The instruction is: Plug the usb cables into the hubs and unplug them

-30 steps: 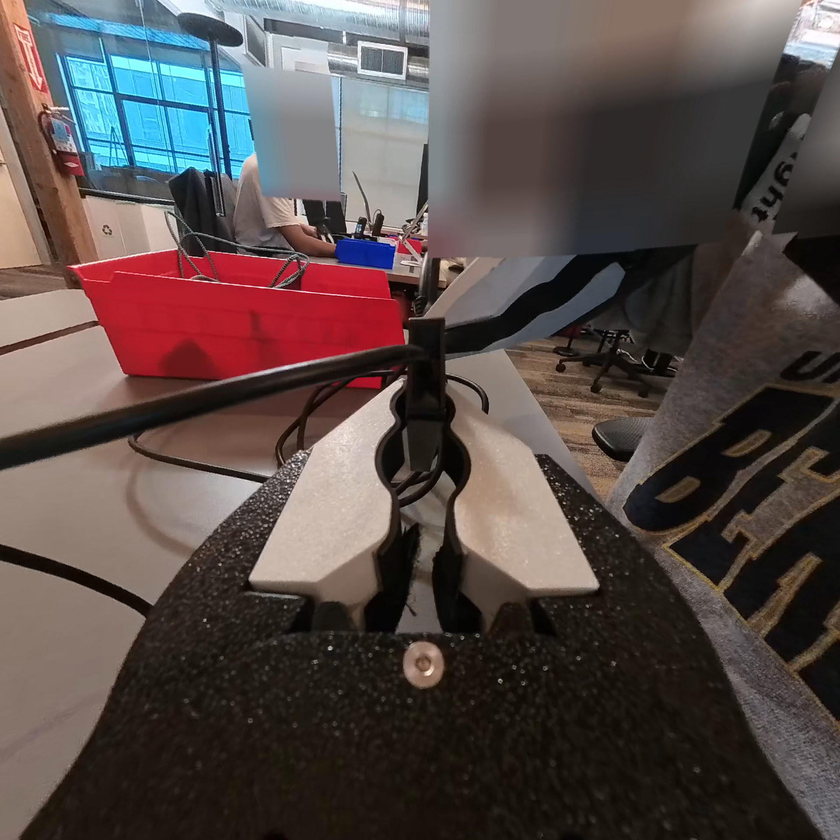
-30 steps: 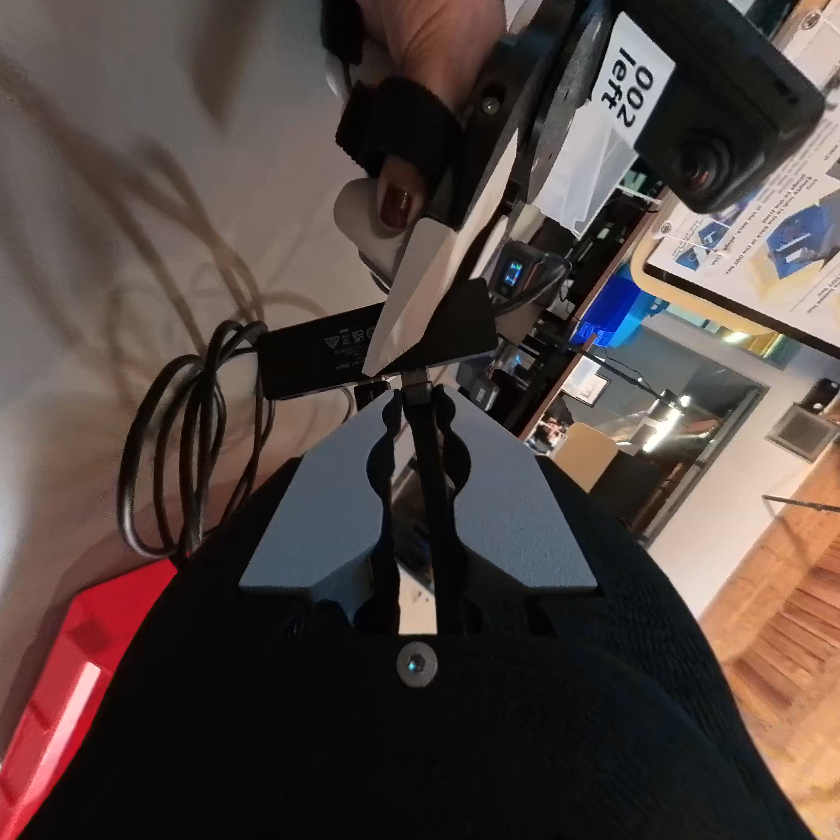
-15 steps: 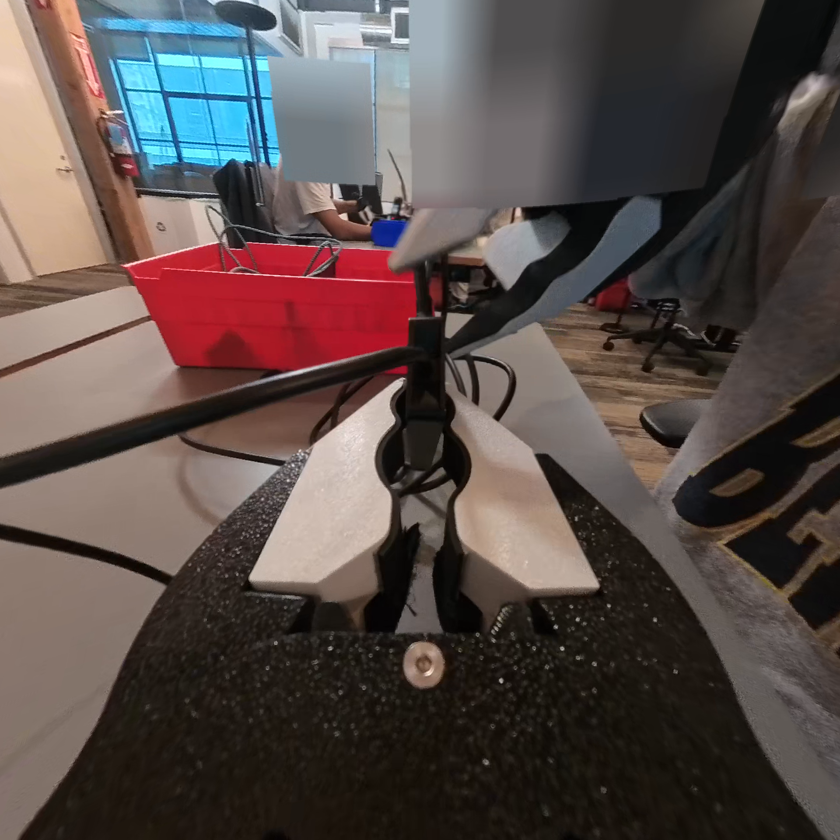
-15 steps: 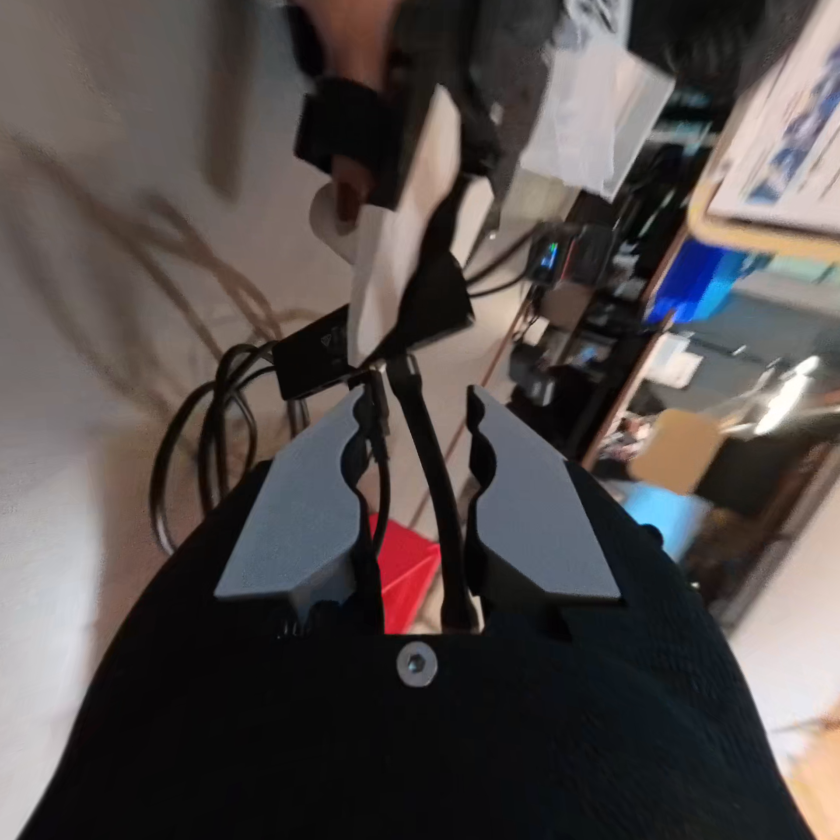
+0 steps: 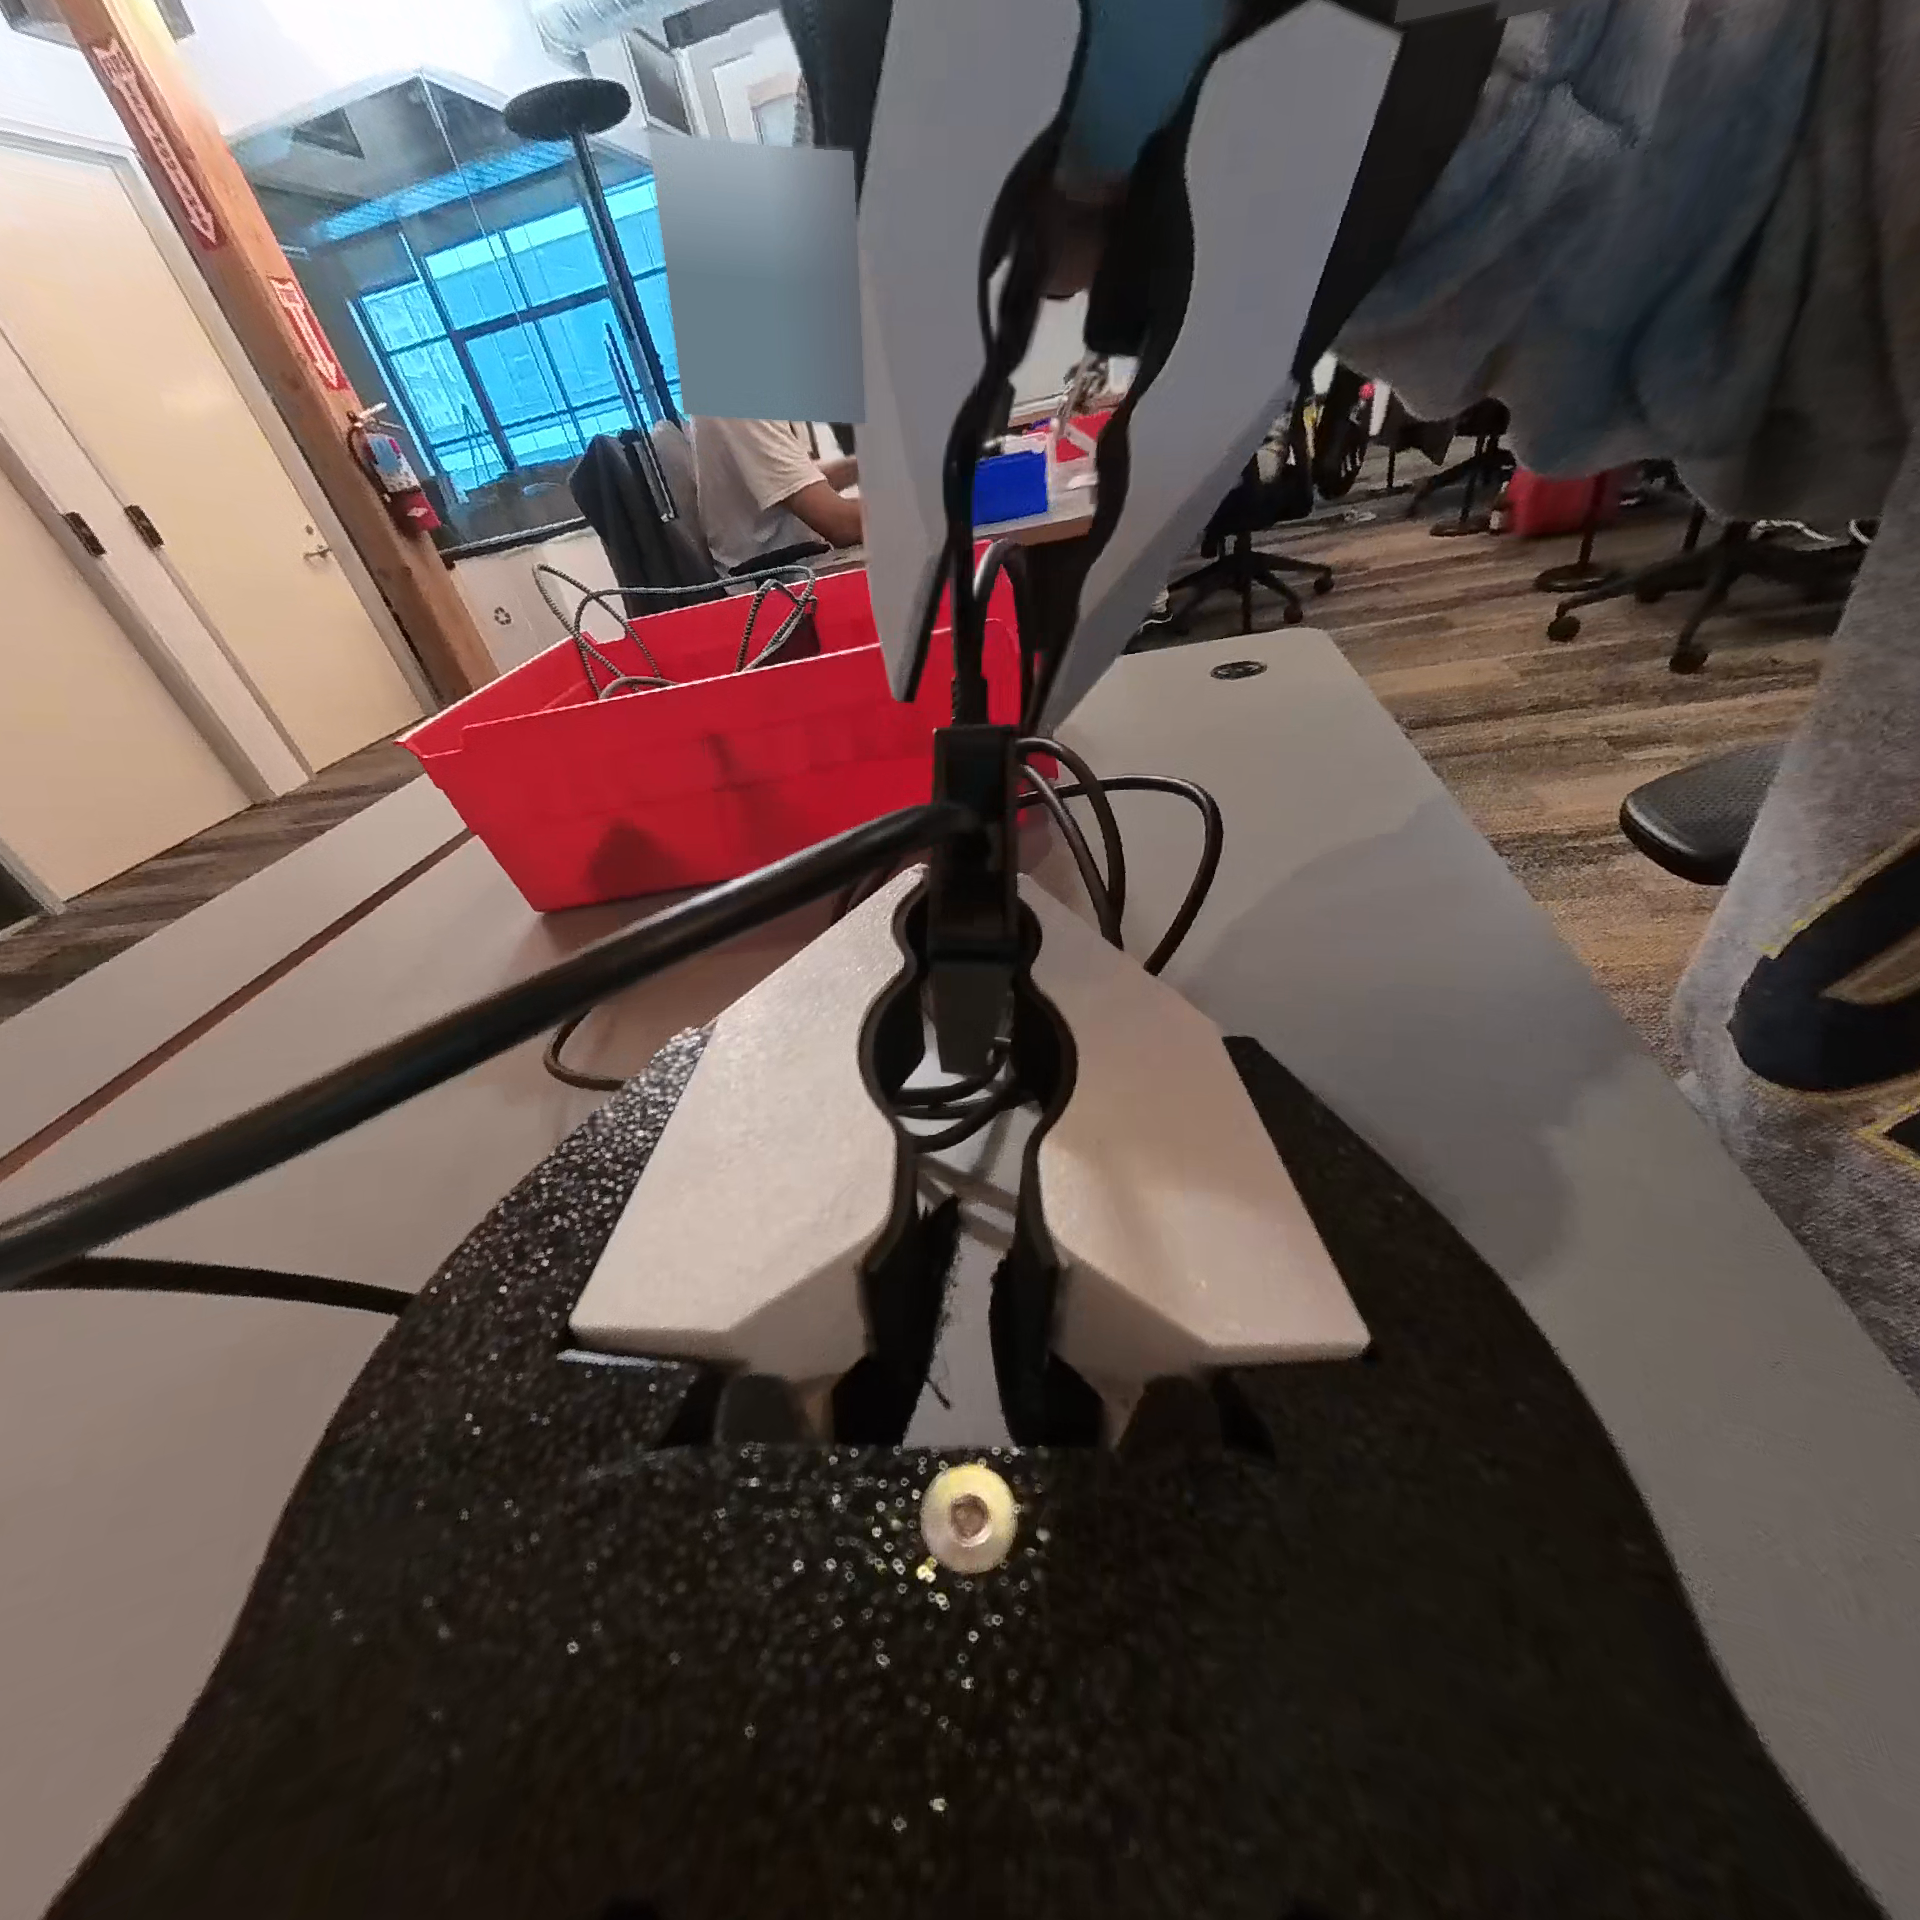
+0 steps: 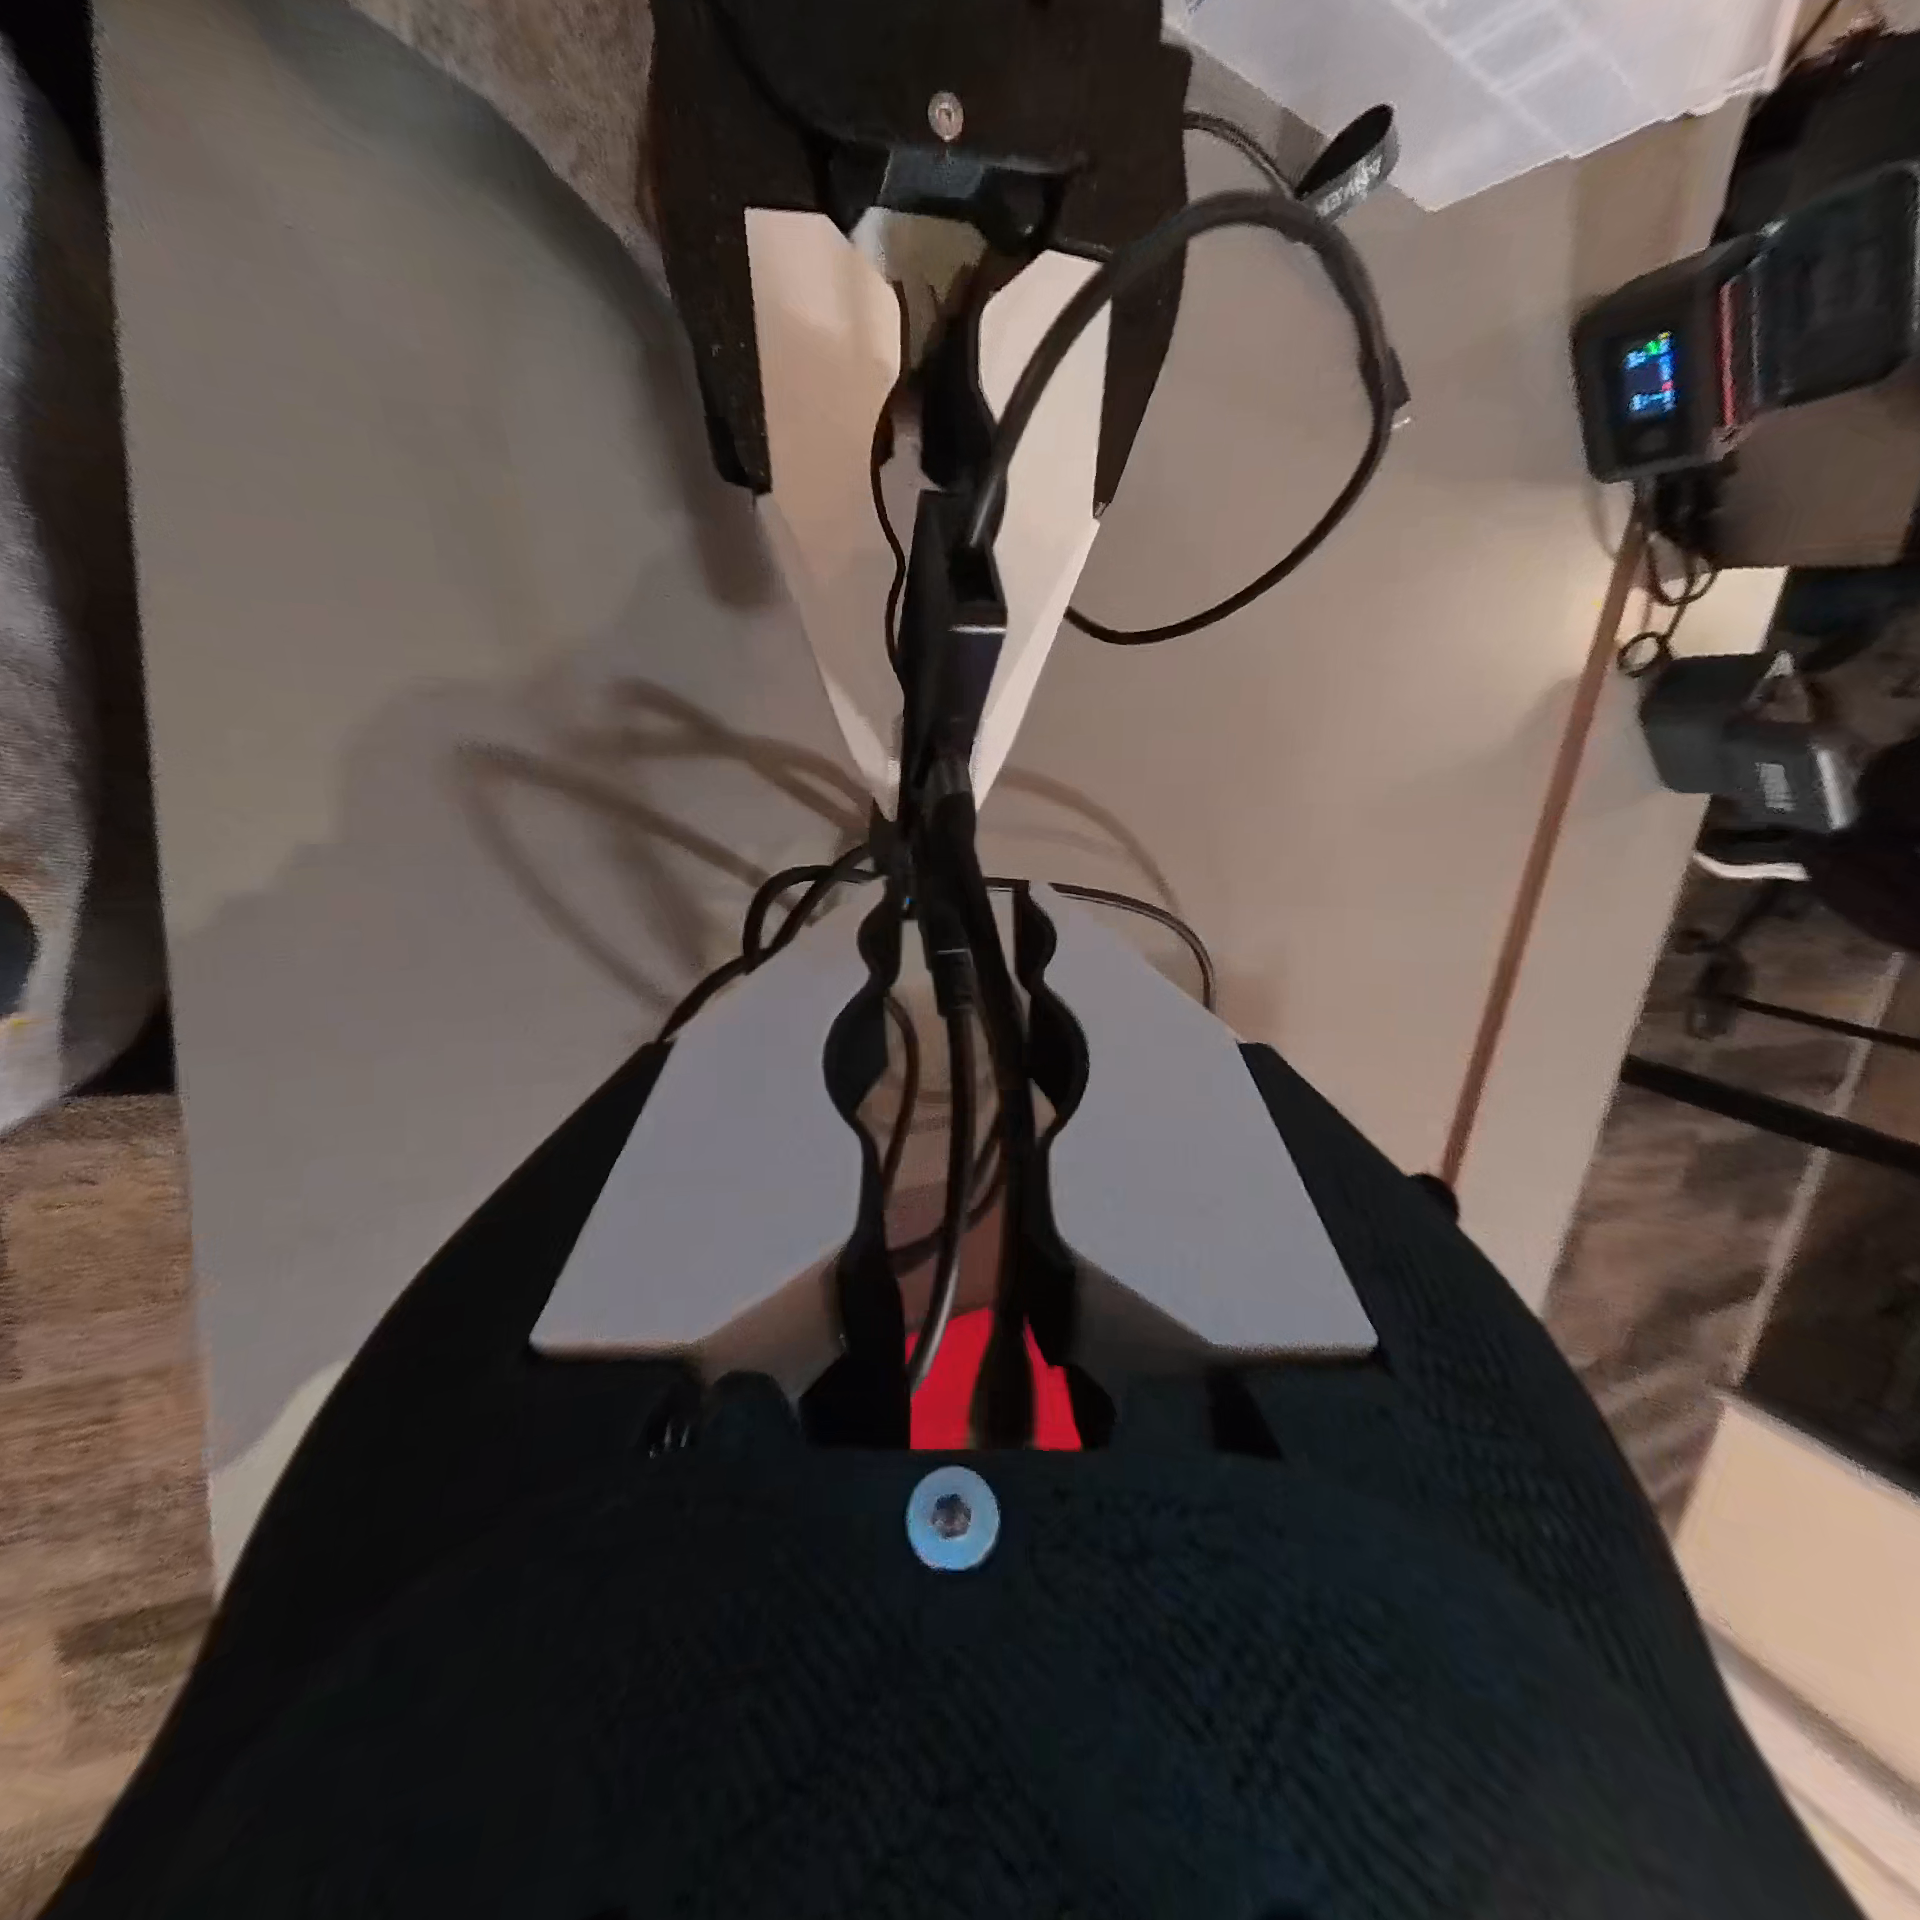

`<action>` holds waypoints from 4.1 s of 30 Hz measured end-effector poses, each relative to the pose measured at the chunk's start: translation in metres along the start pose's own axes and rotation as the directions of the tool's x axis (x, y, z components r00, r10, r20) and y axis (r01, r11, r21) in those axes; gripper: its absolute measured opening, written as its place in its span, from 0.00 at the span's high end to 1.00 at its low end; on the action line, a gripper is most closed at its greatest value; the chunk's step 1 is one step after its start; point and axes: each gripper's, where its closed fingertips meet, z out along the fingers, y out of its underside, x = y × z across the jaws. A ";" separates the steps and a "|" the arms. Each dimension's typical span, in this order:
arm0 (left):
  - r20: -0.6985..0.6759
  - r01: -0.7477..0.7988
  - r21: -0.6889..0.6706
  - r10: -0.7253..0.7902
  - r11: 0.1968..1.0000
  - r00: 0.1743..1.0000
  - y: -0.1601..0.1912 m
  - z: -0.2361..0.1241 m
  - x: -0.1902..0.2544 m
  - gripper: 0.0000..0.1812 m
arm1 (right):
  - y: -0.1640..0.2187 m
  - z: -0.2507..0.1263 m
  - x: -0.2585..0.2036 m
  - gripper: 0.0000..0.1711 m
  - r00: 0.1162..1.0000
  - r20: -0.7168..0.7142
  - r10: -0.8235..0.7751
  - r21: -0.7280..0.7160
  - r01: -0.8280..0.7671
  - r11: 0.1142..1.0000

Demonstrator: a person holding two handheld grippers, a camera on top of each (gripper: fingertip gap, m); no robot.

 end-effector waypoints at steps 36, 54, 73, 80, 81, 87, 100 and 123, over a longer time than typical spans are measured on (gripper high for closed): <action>0.250 0.219 0.058 -0.227 0.974 0.941 0.006 -0.028 -0.064 0.96 | -0.005 -0.034 0.029 0.46 0.746 -0.598 0.292 0.377 -0.059 0.924; -0.115 -0.185 -0.062 0.177 0.981 0.977 0.012 0.001 0.022 0.95 | -0.004 0.050 -0.017 0.70 0.950 -0.237 0.203 0.242 -0.145 0.959; 0.109 -0.181 0.043 0.175 0.983 0.978 -0.014 -0.014 -0.015 0.77 | 0.023 0.037 -0.012 0.94 0.924 -0.181 0.336 0.324 -0.266 0.908; 0.199 -0.098 0.113 0.074 0.989 0.977 -0.022 -0.026 -0.036 0.75 | 0.025 0.012 0.012 0.94 0.880 -0.275 0.388 0.398 -0.263 0.879; 0.212 -0.102 0.114 0.076 0.988 0.974 -0.022 -0.026 -0.038 0.75 | 0.025 0.006 0.019 0.94 0.871 -0.303 0.387 0.404 -0.250 0.880; 0.250 -0.085 0.127 0.052 0.988 0.967 -0.023 -0.029 -0.045 0.73 | 0.009 -0.051 0.072 0.94 0.823 -0.449 0.348 0.428 -0.144 0.892; 0.278 0.083 0.188 -0.134 0.979 0.951 -0.016 -0.037 -0.064 0.66 | -0.031 -0.232 0.215 0.94 0.698 -0.648 0.306 0.432 0.005 0.902; 0.253 0.231 0.214 -0.283 0.949 0.925 -0.006 -0.040 -0.076 0.64 | 0.105 -0.504 0.347 0.94 0.226 -0.914 0.338 0.242 -0.366 0.899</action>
